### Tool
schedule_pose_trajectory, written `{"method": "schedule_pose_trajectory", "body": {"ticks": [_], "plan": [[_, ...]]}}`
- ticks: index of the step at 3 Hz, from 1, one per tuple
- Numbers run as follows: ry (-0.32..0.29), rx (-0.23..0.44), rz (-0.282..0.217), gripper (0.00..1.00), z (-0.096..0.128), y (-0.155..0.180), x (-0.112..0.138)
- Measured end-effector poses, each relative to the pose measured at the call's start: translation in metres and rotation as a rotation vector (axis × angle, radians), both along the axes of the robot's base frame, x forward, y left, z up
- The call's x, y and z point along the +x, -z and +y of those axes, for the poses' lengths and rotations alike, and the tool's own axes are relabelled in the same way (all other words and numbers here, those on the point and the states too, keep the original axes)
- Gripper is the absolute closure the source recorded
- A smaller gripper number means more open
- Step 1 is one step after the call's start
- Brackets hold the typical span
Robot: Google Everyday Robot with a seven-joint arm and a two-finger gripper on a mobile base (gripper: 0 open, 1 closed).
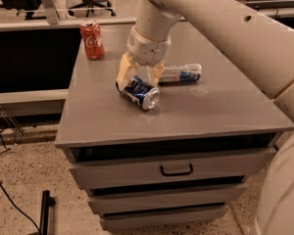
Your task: Pick pepsi can
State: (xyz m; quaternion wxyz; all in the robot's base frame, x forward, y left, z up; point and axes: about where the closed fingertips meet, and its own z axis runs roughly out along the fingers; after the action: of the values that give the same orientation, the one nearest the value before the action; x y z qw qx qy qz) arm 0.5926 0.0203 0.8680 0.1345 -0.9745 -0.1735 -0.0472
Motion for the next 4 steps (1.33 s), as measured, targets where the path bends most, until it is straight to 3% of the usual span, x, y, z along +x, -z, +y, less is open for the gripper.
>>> {"method": "schedule_pose_trajectory", "body": {"ticks": [2, 3, 4], "plan": [[-0.036, -0.039, 0.027, 0.88, -0.011, 0.017, -0.012], [-0.042, -0.008, 0.083, 1.00, -0.008, 0.006, -0.020], [0.012, 0.091, 0.164, 1.00, 0.009, -0.018, -0.012]]}}
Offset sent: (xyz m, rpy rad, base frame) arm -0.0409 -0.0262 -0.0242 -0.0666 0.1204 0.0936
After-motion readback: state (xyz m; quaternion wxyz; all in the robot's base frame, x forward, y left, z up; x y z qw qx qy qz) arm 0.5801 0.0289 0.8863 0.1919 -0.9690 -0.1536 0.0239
